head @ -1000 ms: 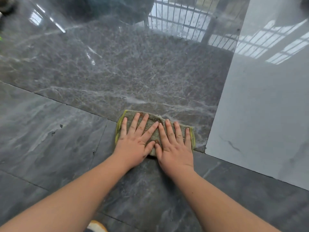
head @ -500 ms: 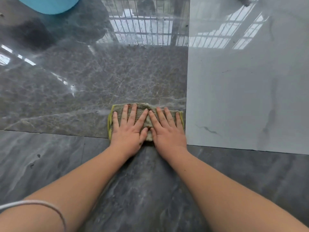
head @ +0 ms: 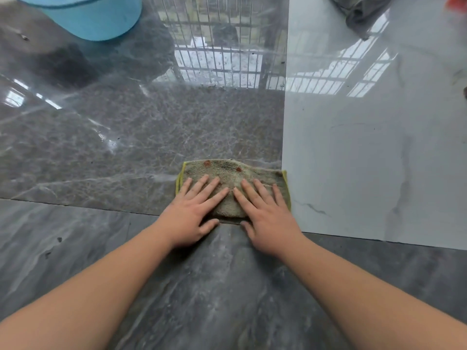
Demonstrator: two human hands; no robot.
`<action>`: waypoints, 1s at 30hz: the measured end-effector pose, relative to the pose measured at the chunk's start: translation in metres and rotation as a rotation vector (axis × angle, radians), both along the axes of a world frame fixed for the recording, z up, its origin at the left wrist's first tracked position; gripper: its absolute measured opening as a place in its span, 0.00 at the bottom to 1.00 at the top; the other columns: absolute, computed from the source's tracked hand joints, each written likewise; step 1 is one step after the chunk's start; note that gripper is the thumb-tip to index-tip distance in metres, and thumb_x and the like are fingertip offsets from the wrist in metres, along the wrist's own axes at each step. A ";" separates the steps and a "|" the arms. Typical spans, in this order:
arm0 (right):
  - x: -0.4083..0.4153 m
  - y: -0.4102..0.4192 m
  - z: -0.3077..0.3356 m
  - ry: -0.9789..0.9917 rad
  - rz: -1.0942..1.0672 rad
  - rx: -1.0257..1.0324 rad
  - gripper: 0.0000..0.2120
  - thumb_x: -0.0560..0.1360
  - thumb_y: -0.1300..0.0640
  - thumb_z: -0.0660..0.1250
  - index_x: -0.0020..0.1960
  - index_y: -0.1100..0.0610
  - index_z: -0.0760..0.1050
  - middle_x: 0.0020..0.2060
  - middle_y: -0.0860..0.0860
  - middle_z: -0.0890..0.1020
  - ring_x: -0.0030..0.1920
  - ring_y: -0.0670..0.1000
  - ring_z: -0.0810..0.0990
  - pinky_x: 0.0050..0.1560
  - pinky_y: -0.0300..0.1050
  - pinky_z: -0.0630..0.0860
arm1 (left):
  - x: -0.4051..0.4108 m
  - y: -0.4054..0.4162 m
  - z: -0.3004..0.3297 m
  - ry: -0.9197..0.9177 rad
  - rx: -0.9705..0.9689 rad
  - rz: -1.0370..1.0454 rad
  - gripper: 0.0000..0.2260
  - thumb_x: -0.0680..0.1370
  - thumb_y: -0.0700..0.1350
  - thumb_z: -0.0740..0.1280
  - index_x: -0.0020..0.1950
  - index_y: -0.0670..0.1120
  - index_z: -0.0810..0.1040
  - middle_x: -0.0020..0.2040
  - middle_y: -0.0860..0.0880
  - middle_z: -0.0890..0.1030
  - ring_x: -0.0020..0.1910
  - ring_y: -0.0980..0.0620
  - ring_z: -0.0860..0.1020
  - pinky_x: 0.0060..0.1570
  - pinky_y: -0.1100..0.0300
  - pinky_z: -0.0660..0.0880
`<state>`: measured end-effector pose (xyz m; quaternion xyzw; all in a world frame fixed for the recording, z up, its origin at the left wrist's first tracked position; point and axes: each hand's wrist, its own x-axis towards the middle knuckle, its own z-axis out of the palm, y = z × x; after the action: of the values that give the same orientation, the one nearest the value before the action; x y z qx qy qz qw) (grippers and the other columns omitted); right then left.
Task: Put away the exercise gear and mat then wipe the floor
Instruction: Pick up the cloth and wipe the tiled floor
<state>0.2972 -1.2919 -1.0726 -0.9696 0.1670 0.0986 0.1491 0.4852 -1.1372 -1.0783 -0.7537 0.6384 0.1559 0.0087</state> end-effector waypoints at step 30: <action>0.134 -0.286 0.086 -0.512 -0.367 -0.047 0.28 0.77 0.66 0.58 0.73 0.44 0.69 0.74 0.52 0.69 0.70 0.58 0.70 0.68 0.55 0.70 | 0.125 -0.294 0.101 0.053 -0.623 0.154 0.24 0.76 0.31 0.63 0.69 0.48 0.74 0.64 0.47 0.79 0.60 0.43 0.77 0.60 0.50 0.75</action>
<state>0.4312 -1.5781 -0.9868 -0.9198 0.2988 -0.1810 0.1790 0.6101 -1.4312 -0.9778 -0.7619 0.5966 -0.0273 -0.2506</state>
